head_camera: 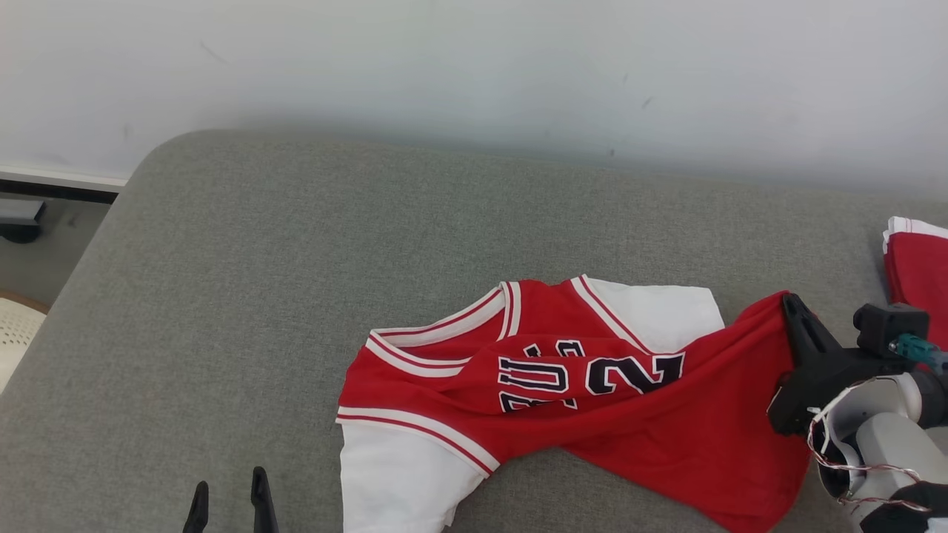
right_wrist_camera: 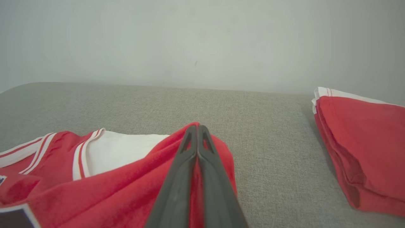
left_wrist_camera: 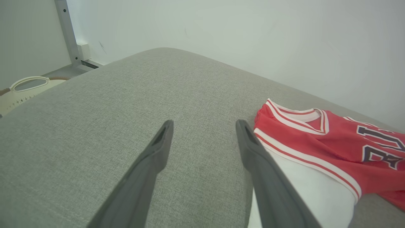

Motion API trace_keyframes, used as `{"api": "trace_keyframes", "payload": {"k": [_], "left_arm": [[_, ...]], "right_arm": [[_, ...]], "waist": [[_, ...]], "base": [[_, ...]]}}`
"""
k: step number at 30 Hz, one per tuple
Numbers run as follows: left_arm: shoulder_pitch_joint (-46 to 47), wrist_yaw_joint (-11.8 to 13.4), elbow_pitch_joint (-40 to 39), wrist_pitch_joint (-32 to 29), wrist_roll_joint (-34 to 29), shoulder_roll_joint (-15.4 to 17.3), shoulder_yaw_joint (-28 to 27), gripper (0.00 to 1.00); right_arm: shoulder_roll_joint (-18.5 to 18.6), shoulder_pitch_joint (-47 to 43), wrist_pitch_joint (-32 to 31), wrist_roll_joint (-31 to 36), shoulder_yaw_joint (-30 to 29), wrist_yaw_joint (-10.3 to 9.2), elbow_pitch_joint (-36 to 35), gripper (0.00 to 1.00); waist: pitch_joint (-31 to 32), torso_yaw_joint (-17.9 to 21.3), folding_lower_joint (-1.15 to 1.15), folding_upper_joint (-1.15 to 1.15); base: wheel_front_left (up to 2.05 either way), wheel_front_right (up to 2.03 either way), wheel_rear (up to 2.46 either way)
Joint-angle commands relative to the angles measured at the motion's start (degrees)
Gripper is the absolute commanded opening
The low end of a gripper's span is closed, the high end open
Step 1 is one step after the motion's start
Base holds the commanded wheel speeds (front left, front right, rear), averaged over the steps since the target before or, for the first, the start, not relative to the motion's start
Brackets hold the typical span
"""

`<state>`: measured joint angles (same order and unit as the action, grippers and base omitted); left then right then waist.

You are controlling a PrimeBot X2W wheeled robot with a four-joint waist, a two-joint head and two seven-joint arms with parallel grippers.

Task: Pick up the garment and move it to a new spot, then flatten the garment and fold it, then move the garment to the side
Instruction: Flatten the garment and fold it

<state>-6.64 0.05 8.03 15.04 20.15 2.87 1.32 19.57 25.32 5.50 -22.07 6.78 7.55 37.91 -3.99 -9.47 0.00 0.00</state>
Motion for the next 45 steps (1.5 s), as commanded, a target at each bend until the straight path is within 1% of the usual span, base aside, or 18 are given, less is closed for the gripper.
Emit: {"api": "trace_keyframes", "payload": {"k": [1, 3, 4, 5, 8, 12, 18, 20, 22, 27, 32, 38, 45], "left_arm": [[0.83, 0.0, 0.03, 0.15, -0.31, 0.03, 0.05, 1.0], [0.93, -0.07, 0.19, 0.15, -0.34, 0.03, 0.24, 1.0], [0.93, -0.07, 0.23, 0.15, -0.37, 0.03, 0.19, 1.0], [0.91, -0.02, 0.21, 0.15, -0.38, 0.05, -0.01, 1.0], [0.61, -0.26, 0.56, 0.15, -0.54, 0.04, -0.43, 1.0], [0.29, -0.61, 0.88, 0.15, -0.7, 0.03, -0.95, 1.0], [-0.13, -1.15, 1.26, 0.15, -1.18, 0.04, -1.49, 1.0], [-0.42, -1.47, 1.43, 0.15, -1.37, 0.05, -1.64, 1.0], [-0.72, -1.91, 1.58, 0.15, -1.66, 0.03, -1.73, 1.0], [-1.27, -2.81, 3.44, 0.15, -1.78, 0.04, -1.33, 1.0], [-1.38, -4.07, 6.21, 0.15, -2.27, 0.07, 0.58, 1.0], [-0.25, -4.97, 9.87, 0.15, -1.25, 0.06, 2.02, 1.0], [1.9, -5.8, 14.79, 0.15, -0.74, 0.06, 3.32, 1.0]], "right_arm": [[-0.22, 1.19, 0.69, 0.29, 0.35, -0.14, 1.32, 0.0], [-0.49, 2.73, 1.86, 0.42, 1.29, -0.14, 4.58, 0.35], [-0.68, 3.36, 2.45, 0.26, 1.77, -0.14, 5.7, 0.75], [-0.9, 4.05, 3.29, -0.37, 2.18, -0.14, 6.58, 1.0], [-0.34, 4.4, 6.2, -2.08, 3.77, -0.14, 8.48, 1.0], [1.21, 2.13, 8.37, -3.63, 4.0, -0.14, 7.37, 1.0], [2.75, -5.49, 9.64, -6.08, 1.21, -0.14, 0.11, 1.0], [2.45, -9.24, 9.68, -6.19, -0.4, -0.14, -3.24, 1.0], [1.64, -13.27, 9.67, -5.49, -1.67, -0.14, -6.41, 1.0], [-1.97, -21.98, 9.7, -4.51, -3.64, -0.14, -12.61, 1.0], [-6.25, -27.49, 8.92, -4.5, -3.07, -0.14, -15.64, 1.0], [-8.66, -28.83, 8.41, -4.17, -3.0, -0.14, -16.02, 1.0], [-9.42, -26.89, 7.51, -3.63, -3.09, -0.14, -14.52, 1.0]], "waist": [[-0.11, -0.14, 0.0, 0.0], [-0.18, -0.02, 0.0, 0.0], [-0.17, 0.17, 0.0, 0.0], [-0.18, 0.46, 0.0, 0.0], [0.08, 1.83, 0.0, 0.0], [0.62, 3.47, 0.0, 0.0], [1.48, 5.39, 0.0, 0.0], [1.78, 5.78, 0.0, 0.0], [1.9, 6.05, 0.0, 0.0], [1.98, 6.08, 0.0, 0.0], [1.4, 5.7, 0.0, 0.0], [0.79, 5.52, 0.0, 0.0], [0.17, 5.33, 0.0, 0.0]], "base": [[0.0, 0.0, 0.0], [0.0, 0.0, 0.0], [0.0, 0.0, 0.0], [0.0, 0.0, 0.0], [0.0, 0.0, 0.0], [0.0, 0.0, 0.0], [0.0, 0.0, 0.0], [0.0, 0.0, 0.0], [0.0, 0.0, 0.0], [0.0, 0.0, 0.0], [0.0, 0.0, 0.0], [0.0, 0.0, 0.0], [0.0, 0.0, 0.0]]}}
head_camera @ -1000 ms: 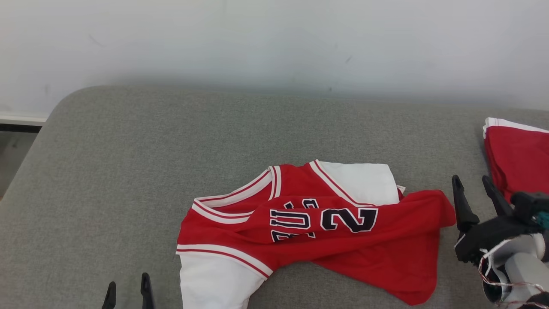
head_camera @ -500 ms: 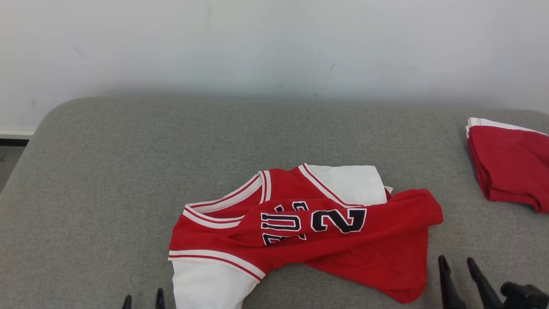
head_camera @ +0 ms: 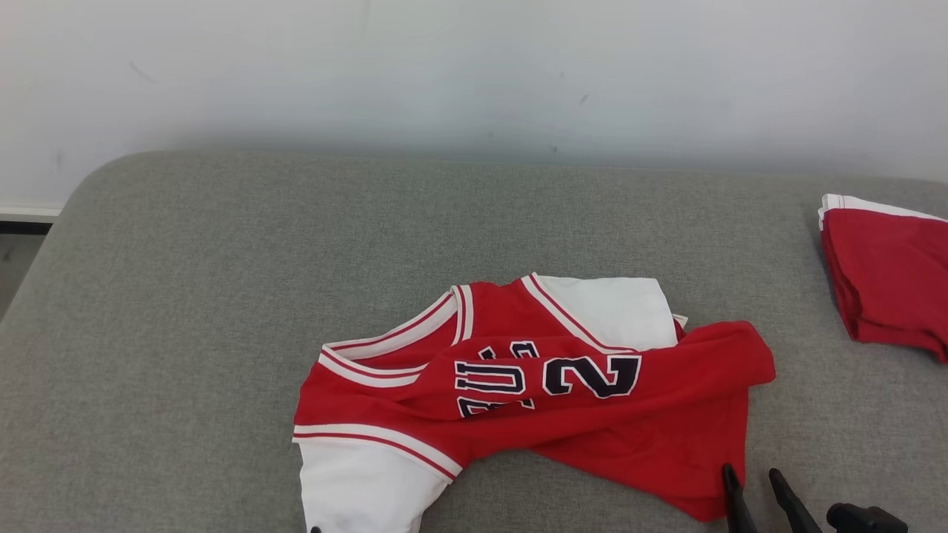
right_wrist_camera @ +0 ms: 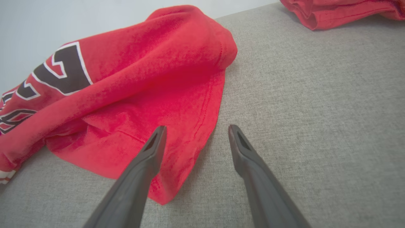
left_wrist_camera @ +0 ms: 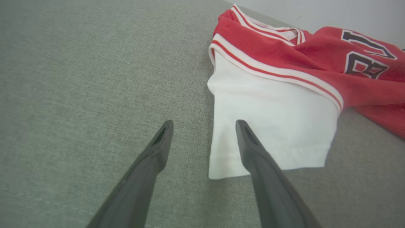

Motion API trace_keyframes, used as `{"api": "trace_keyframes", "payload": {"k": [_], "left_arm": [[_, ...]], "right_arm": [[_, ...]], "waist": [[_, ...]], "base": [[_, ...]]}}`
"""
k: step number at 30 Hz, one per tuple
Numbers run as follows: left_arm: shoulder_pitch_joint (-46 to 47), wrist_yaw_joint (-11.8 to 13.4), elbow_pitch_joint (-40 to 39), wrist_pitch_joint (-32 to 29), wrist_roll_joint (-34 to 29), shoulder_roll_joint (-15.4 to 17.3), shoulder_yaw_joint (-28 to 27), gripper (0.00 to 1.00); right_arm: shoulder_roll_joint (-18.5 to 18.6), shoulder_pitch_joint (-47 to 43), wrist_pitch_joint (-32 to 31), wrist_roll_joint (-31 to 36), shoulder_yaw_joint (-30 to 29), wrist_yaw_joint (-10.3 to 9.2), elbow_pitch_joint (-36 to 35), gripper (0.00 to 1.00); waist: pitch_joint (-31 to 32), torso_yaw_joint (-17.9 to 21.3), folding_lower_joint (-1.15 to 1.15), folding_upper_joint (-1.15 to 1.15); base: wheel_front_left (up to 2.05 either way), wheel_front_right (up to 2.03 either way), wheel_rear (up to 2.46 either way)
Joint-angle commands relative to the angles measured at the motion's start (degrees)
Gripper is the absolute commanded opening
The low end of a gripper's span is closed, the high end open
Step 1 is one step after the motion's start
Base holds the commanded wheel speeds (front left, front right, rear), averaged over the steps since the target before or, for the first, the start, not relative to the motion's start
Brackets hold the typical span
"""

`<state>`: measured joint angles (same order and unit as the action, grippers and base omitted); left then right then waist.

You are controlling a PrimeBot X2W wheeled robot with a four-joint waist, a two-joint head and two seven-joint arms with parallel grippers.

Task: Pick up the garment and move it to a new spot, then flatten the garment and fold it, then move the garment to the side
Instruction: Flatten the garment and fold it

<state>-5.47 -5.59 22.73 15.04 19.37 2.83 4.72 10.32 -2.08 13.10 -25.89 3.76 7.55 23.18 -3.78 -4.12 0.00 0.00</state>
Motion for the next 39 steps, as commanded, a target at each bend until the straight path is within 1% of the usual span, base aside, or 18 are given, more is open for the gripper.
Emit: {"api": "trace_keyframes", "payload": {"k": [1, 5, 9, 19, 20, 21, 22, 23, 24, 25, 26, 28, 31, 33, 34, 36, 39], "left_arm": [[0.91, -0.41, 0.58, 0.15, 0.29, 0.12, 0.1, 1.0], [1.49, -0.93, 3.01, 0.15, 0.52, 0.07, 2.05, 1.0], [2.06, -1.28, 4.64, 0.15, 1.4, 0.11, 2.74, 1.0], [3.52, -1.36, 8.9, 0.15, 3.87, 0.12, 4.05, 1.0], [3.64, -1.4, 9.52, 0.15, 4.3, 0.12, 4.22, 1.0], [3.73, -1.47, 10.23, 0.14, 4.84, 0.12, 4.46, 1.0], [4.07, -1.55, 10.97, 0.14, 5.43, 0.12, 4.75, 1.0], [4.59, -1.64, 11.76, 0.14, 6.05, 0.11, 5.25, 1.0], [5.05, -1.72, 12.46, 0.13, 6.62, 0.11, 5.58, 0.74], [5.56, -1.8, 12.92, 0.13, 7.36, 0.1, 5.92, 0.13], [5.94, -1.89, 13.36, 0.13, 7.83, 0.04, 6.29, 0.0], [6.39, -1.99, 14.21, 0.1, 8.34, -0.11, 7.25, 0.0], [5.95, -1.89, 12.17, 0.12, 10.24, 0.06, 6.24, 0.0], [4.49, -1.91, 8.97, 0.14, 9.55, 0.11, 4.67, 0.0], [4.49, -1.91, 8.97, 0.14, 9.55, 0.11, 4.67, 0.0], [2.38, -1.92, 5.22, 0.15, 10.64, 0.14, 2.76, 0.0], [0.16, -1.93, -0.36, 0.14, 9.14, 0.06, 1.16, 0.0]], "right_arm": [[-0.2, 0.87, -0.3, 0.21, -0.01, -0.14, 0.56, 1.0], [-0.66, 2.19, -0.53, 0.38, 0.8, -0.14, 1.88, 1.0], [-0.9, 3.17, -0.38, -0.23, 1.59, -0.14, 3.21, 1.0], [-1.6, 1.92, -0.25, -0.98, 2.15, -0.14, 6.13, 1.0], [-1.67, 1.83, -0.49, -1.08, 2.3, -0.14, 6.27, 0.9], [-1.69, 1.84, -0.75, -1.11, 2.42, -0.14, 6.4, 0.64], [-1.65, 1.96, -0.8, -1.27, 2.52, -0.14, 6.45, 0.25], [-1.54, 2.02, -0.73, -1.29, 2.62, -0.14, 6.29, 0.0], [-1.47, 1.89, -0.47, -1.23, 2.57, -0.14, 6.06, 0.0], [-1.4, 1.68, -0.21, -1.06, 2.3, -0.14, 5.86, 0.0], [-1.34, 1.45, 0.03, -0.85, 2.21, -0.14, 5.67, 0.0], [-1.14, 1.16, 0.16, -0.53, 2.08, -0.14, 5.07, 0.0], [-0.54, 0.7, 0.68, -0.15, 1.81, -0.14, 3.69, 0.0], [0.01, 0.06, 0.97, -0.33, 1.81, -0.14, 1.89, 0.0], [0.01, 0.06, 0.97, -0.33, 1.81, -0.14, 1.89, 0.0], [0.83, -1.12, 1.2, -1.13, 1.59, -0.14, -0.96, 0.0], [2.38, -3.68, 1.48, -1.45, 0.46, -0.14, -5.05, 0.0]], "waist": [[-0.1, -0.02, 0.0, 0.0], [-0.32, 0.12, 0.0, 0.0], [-0.42, 0.01, 0.0, 0.0], [0.33, -0.38, 0.0, 0.0], [0.38, -0.31, 0.0, 0.0], [0.44, -0.26, 0.0, 0.0], [0.5, -0.25, 0.0, 0.0], [0.59, -0.25, 0.0, 0.0], [0.68, -0.24, 0.0, 0.0], [0.75, -0.2, 0.0, 0.0], [0.81, -0.14, 0.0, 0.0], [0.94, 0.04, 0.0, 0.0], [1.02, 0.48, 0.0, 0.0], [0.97, 0.6, 0.0, 0.0], [0.97, 0.6, 0.0, 0.0], [0.91, 0.45, 0.0, 0.0], [0.85, 0.15, 0.0, 0.0]], "base": [[0.0, 0.0, 0.0], [0.0, 0.0, 0.0], [0.0, 0.0, 0.0], [0.0, 0.0, 0.0], [0.0, 0.0, 0.0], [0.0, 0.0, 0.0], [0.0, 0.0, 0.0], [0.0, 0.0, 0.0], [0.0, 0.0, 0.0], [0.0, 0.0, 0.0], [0.0, 0.0, 0.0], [0.0, 0.0, 0.0], [0.0, 0.0, 0.0], [0.0, 0.0, 0.0], [0.0, 0.0, 0.0], [0.0, 0.0, 0.0], [0.0, 0.0, 0.0]]}}
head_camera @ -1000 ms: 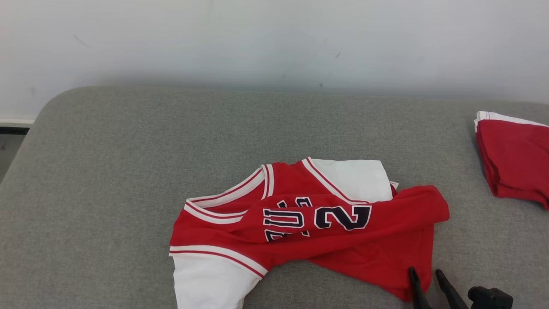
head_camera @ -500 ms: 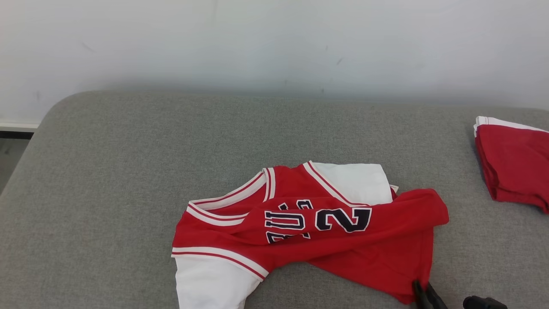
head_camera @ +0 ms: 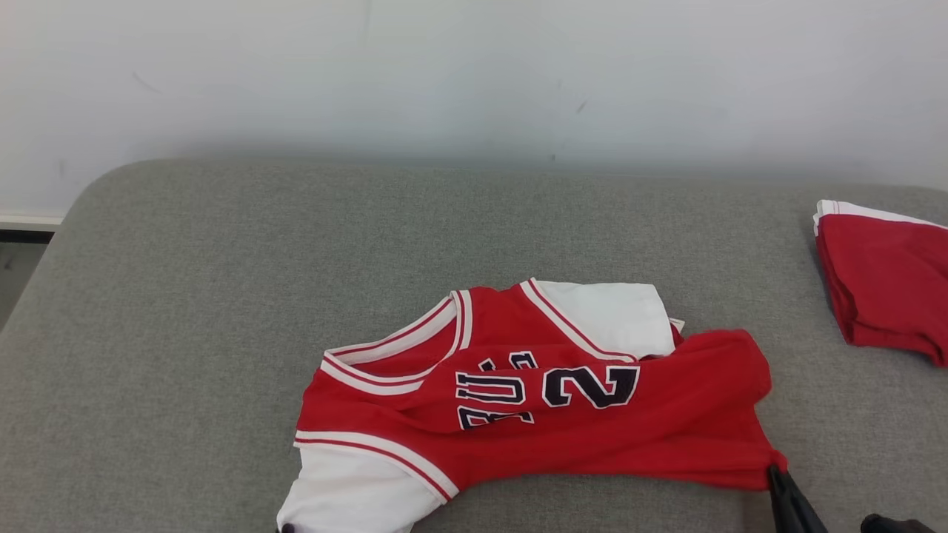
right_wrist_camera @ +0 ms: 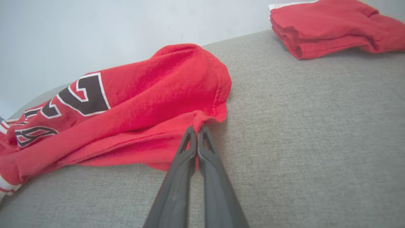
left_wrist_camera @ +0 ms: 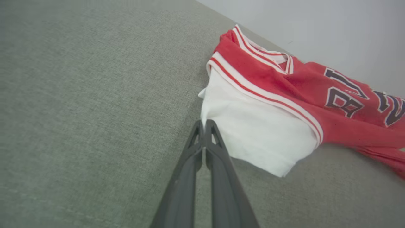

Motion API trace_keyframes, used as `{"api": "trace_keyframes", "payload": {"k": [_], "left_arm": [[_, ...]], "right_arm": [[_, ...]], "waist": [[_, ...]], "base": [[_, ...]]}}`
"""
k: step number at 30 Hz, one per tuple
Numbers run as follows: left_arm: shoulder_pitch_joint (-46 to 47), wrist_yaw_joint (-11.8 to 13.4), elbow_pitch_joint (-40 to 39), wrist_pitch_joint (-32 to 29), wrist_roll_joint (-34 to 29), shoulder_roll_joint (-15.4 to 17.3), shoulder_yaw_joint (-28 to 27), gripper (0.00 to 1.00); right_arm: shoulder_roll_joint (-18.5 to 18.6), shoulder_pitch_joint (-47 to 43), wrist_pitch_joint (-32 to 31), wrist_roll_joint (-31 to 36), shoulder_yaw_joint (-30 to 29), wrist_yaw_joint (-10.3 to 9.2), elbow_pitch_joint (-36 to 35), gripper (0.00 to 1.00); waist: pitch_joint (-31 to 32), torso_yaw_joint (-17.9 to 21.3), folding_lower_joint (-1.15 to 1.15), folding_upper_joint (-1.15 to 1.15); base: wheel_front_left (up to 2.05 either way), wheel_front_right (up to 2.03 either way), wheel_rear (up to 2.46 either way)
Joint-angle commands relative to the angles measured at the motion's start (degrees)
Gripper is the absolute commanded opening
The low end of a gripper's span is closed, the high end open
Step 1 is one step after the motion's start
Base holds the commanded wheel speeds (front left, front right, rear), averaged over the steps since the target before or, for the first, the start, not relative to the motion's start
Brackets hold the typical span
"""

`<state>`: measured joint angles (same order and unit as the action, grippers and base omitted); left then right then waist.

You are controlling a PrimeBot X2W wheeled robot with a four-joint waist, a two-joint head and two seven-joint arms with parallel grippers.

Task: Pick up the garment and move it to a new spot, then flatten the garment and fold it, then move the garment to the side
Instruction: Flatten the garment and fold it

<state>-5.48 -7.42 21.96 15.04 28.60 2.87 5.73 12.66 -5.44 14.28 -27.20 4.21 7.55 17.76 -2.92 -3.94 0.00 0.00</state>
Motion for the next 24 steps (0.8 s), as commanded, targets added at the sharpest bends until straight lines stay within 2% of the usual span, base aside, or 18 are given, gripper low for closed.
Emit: {"api": "trace_keyframes", "payload": {"k": [1, 6, 12, 15, 17, 22, 24], "left_arm": [[-0.44, -0.1, -1.16, 0.15, -0.17, 0.02, -0.3, 0.0], [-1.44, -0.1, -7.3, 0.15, -1.44, 0.04, -0.59, 0.0], [5.16, -0.05, -11.06, 0.14, 0.54, 1.46, 2.28, 0.0], [12.17, -0.05, -12.59, -1.76, 2.84, 3.87, 4.2, 0.0], [20.72, -0.05, -14.14, -5.33, 5.68, 7.09, 5.58, 0.0], [37.85, -0.05, -14.37, -13.43, 10.6, 11.98, 5.96, 0.0], [45.54, -0.05, -13.14, -15.94, 12.56, 12.94, 5.14, 0.0]], "right_arm": [[0.31, -0.9, 0.26, -0.35, -0.3, -0.14, -0.91, 0.0], [1.63, -1.78, -1.53, -0.77, -0.2, -0.14, -7.53, 0.0], [2.73, 1.98, -5.27, -1.46, 1.62, -0.14, -14.14, 0.0], [4.61, 6.34, -7.37, -3.3, 2.36, -0.14, -16.71, 0.0], [7.1, 12.96, -10.06, -4.68, 3.44, -0.14, -18.19, 0.0], [10.63, 28.66, -14.11, -9.47, 4.54, -0.14, -15.99, 0.0], [11.54, 35.95, -15.19, -11.66, 5.35, -0.14, -14.03, 0.0]], "waist": [[-0.08, -0.08, 0.0, 0.0], [-0.37, -0.01, 0.0, 0.0], [-1.92, 0.61, 0.0, 0.0], [-3.57, 1.15, 0.0, 0.0], [-6.1, 1.82, 0.0, 0.0], [-12.0, 2.77, 0.0, 0.0], [-14.61, 2.77, 0.0, 0.0]], "base": [[0.0, 0.0, 0.0], [0.0, 0.0, 0.0], [0.0, 0.0, 0.0], [0.0, 0.0, 0.0], [0.0, 0.0, 0.0], [0.0, 0.0, 0.0], [0.0, 0.0, 0.0]]}}
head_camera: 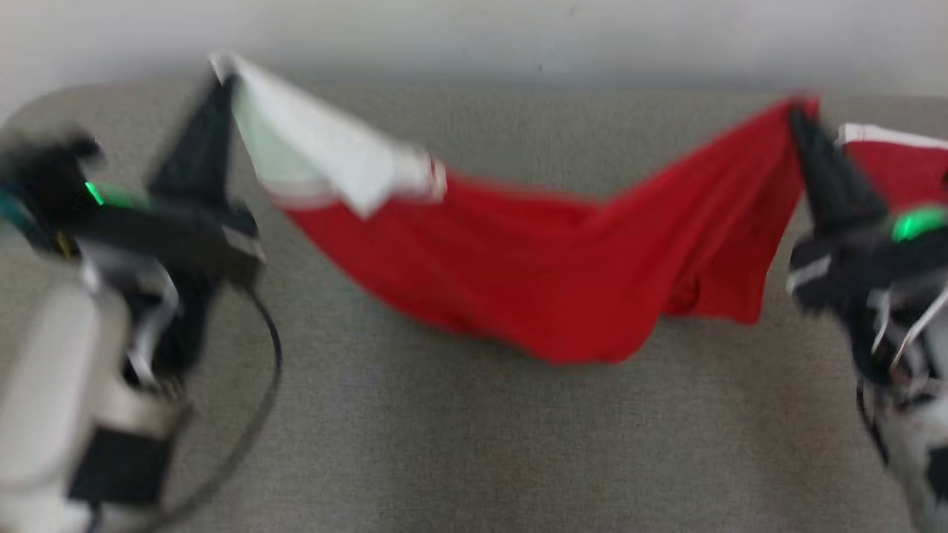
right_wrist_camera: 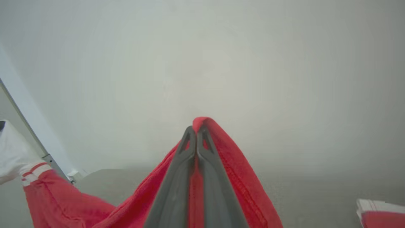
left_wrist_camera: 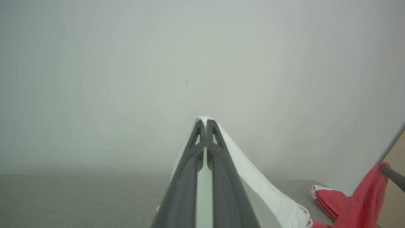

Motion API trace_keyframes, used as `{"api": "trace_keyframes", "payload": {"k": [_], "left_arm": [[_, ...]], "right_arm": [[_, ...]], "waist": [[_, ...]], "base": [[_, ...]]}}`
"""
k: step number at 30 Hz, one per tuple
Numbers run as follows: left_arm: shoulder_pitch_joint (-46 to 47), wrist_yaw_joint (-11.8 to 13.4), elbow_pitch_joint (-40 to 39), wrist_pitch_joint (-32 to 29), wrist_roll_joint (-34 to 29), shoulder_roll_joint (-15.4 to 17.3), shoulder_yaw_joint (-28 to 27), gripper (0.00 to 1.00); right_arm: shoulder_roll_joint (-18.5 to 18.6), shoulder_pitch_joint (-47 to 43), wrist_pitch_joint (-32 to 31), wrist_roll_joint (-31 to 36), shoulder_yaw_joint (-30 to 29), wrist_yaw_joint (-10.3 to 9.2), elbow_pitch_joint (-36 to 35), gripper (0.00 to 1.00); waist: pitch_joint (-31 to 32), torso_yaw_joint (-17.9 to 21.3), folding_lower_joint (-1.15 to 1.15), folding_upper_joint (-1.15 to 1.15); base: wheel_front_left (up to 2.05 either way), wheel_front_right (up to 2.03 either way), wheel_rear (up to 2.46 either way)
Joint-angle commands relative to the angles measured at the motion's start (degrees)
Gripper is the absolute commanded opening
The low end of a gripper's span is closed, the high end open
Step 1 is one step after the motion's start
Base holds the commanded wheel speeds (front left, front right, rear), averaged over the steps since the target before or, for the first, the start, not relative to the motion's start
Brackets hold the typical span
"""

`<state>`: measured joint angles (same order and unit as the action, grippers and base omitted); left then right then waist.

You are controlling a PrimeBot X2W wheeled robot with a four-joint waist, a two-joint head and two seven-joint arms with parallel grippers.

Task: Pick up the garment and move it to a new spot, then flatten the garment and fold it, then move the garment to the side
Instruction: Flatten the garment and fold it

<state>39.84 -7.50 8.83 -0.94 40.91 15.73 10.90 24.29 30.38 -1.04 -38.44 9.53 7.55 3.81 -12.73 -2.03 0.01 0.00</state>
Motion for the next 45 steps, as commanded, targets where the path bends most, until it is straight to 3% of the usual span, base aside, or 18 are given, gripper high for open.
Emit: {"api": "trace_keyframes", "payload": {"k": [1, 7, 13, 25, 35, 40, 45], "left_arm": [[4.3, 0.02, 1.21, -1.24, 0.76, 0.43, -0.49, 0.0], [28.75, 0.18, 11.67, -5.14, 2.0, 0.17, -1.62, 0.0], [50.82, 0.15, 23.13, -4.23, -0.96, 0.31, -0.86, 0.0], [78.05, 0.11, 40.65, 2.1, -4.73, 0.29, 0.71, 0.0], [83.71, -0.02, 49.77, 6.49, -3.52, 0.09, 3.63, 0.0], [80.04, -0.03, 50.3, 7.37, -1.18, 0.53, 6.2, 0.0], [71.17, 0.03, 45.55, 8.87, 3.72, 0.16, 9.87, 0.0]], "right_arm": [[0.25, 3.92, -0.7, -1.75, 0.24, -0.14, 1.33, 0.0], [2.23, 27.0, -3.83, -4.58, 2.73, -0.14, 10.99, 0.0], [0.52, 48.44, -3.79, -5.71, 4.18, -0.14, 22.46, 0.0], [-2.81, 73.84, 1.72, -4.41, 7.36, -0.14, 40.2, 0.0], [-2.84, 79.18, 4.73, -6.1, 14.03, -0.14, 46.94, 0.0], [-2.31, 76.31, 6.55, -9.16, 17.33, -0.14, 46.92, 0.0], [-0.4, 69.57, 9.23, -13.92, 21.56, -0.14, 43.33, 0.0]], "waist": [[-6.17, 0.78, -0.01, 0.0], [-13.86, 0.21, -0.01, 0.0], [-19.78, 0.94, -0.01, 0.0], [-23.63, 3.34, -0.01, 0.0], [-25.74, 3.51, -0.01, 0.0], [-25.38, 3.49, -0.01, 0.0], [-22.03, 2.55, -0.01, 0.0]], "base": [[0.0, 0.0, 0.0], [0.0, 0.0, 0.0], [0.0, 0.0, 0.0], [0.0, 0.0, 0.0], [0.0, 0.0, 0.0], [0.0, 0.0, 0.0], [0.0, 0.0, 0.0]]}}
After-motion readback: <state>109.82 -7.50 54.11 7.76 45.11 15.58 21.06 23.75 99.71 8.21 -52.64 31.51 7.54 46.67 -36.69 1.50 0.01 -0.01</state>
